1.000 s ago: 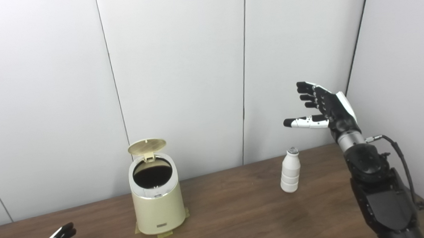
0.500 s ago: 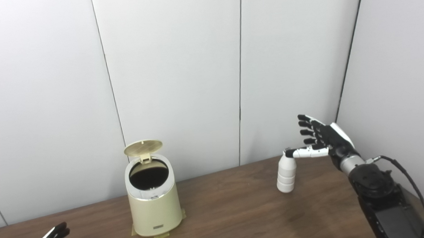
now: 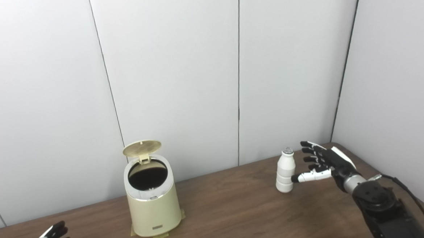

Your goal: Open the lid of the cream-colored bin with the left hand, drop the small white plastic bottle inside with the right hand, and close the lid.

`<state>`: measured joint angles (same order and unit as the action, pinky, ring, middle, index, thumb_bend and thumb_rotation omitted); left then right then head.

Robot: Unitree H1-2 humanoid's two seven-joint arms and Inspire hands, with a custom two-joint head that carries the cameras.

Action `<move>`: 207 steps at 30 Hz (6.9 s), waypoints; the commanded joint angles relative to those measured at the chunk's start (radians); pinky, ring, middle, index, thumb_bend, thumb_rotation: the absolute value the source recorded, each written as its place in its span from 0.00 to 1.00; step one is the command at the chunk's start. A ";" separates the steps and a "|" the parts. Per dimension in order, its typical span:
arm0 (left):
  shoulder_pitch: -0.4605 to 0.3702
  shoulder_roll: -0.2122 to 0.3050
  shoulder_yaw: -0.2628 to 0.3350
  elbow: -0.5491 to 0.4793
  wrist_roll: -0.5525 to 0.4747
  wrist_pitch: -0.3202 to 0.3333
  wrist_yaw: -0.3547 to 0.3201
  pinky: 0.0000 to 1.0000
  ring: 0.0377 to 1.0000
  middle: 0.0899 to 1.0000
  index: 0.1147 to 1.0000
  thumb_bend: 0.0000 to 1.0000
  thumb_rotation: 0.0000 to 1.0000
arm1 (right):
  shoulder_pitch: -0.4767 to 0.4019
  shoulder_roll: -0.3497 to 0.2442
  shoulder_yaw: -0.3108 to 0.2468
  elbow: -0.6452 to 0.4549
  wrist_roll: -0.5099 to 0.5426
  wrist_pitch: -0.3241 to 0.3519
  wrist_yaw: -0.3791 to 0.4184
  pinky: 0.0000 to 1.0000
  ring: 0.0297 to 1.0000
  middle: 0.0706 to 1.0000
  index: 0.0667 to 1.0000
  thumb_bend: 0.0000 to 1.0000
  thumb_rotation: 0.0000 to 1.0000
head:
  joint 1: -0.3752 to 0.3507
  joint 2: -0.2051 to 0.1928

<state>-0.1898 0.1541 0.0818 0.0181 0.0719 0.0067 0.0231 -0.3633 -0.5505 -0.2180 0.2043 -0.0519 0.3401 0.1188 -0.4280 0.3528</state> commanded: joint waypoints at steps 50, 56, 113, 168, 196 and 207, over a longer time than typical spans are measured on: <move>-0.019 0.016 -0.008 -0.110 0.012 0.056 -0.034 0.77 0.80 0.86 0.86 0.45 0.00 | -0.125 0.085 0.053 0.144 -0.223 -0.318 -0.376 0.34 0.37 0.45 0.49 0.51 0.00 | -0.007 0.035; -0.019 0.010 -0.013 -0.120 0.015 0.074 -0.032 0.76 0.80 0.86 0.86 0.44 0.00 | -0.119 0.080 0.063 0.107 -0.266 -0.330 -0.391 0.35 0.36 0.44 0.51 0.51 0.00 | 0.004 0.036; -0.023 -0.110 -0.081 0.045 0.082 -0.068 0.059 0.68 0.74 0.80 0.82 0.63 0.06 | -0.401 0.483 0.306 -0.061 -0.221 -0.414 -0.172 0.29 0.34 0.44 0.52 0.51 0.00 | 0.434 0.038; 0.008 -0.129 -0.096 -0.048 0.099 0.001 0.051 0.64 0.74 0.80 0.81 0.63 0.08 | -0.448 0.410 0.419 0.226 -0.454 -0.603 -0.243 0.31 0.35 0.45 0.51 0.51 0.00 | 0.479 0.109; 0.001 -0.134 -0.104 -0.043 0.115 0.007 0.053 0.64 0.72 0.79 0.80 0.62 0.08 | -0.418 0.383 0.459 0.165 -0.501 -0.482 -0.185 0.35 0.44 0.63 0.66 0.53 0.00 | 0.482 0.121; 0.001 -0.135 -0.106 -0.041 0.115 0.003 0.053 0.64 0.73 0.79 0.80 0.62 0.08 | -0.409 0.382 0.460 0.146 -0.500 -0.451 -0.160 0.35 0.44 0.66 0.68 0.53 0.00 | 0.483 0.122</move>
<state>-0.1536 0.0228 -0.0219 0.0080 0.1813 0.0233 0.0693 -0.7310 -0.1635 0.2474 0.3847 -0.5532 -0.1093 -0.0381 0.0537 0.4740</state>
